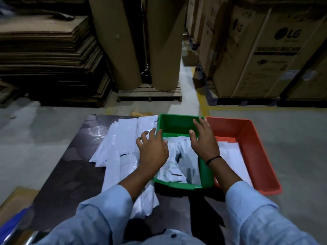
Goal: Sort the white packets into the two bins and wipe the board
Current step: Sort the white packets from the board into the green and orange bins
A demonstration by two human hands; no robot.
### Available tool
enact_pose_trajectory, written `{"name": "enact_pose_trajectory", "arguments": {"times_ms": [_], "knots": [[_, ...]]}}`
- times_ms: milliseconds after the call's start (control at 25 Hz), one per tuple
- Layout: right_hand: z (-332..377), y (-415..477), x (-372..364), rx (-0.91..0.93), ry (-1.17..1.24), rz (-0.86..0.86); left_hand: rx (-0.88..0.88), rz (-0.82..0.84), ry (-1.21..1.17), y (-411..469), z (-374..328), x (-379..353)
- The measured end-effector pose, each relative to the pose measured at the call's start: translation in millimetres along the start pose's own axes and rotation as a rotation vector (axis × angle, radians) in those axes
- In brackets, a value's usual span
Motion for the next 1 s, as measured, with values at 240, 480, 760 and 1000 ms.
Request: {"name": "enact_pose_trajectory", "arguments": {"times_ms": [240, 480, 760, 1000], "knots": [[74.9, -9.6, -52.1, 0.045, 0.014, 0.028, 0.107, 0.047, -0.020, -10.0, 103.6, 18.9], [143.6, -29.6, -102.1, 0.066, -0.032, 0.104, 0.152, 0.123, -0.059, -24.6, 184.1, 22.2], [201.4, -77.9, -140.0, 0.128, -0.233, 0.179, 0.123, 0.305, -0.124, -35.2, 231.3, 11.4], [219.0, -130.5, -169.2, 0.087, -0.429, 0.354, 0.076, 0.402, -0.136, -37.4, 241.5, 6.8]]}}
Point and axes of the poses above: each hand's wrist, its own y-axis towards the middle knuckle, its own x-axis out of the back of the hand, z = x × y, the point moved 4 cm from there along y, towards the middle knuckle, and after that the axes turned 6 degrees about -y, right-handed, at the moved point
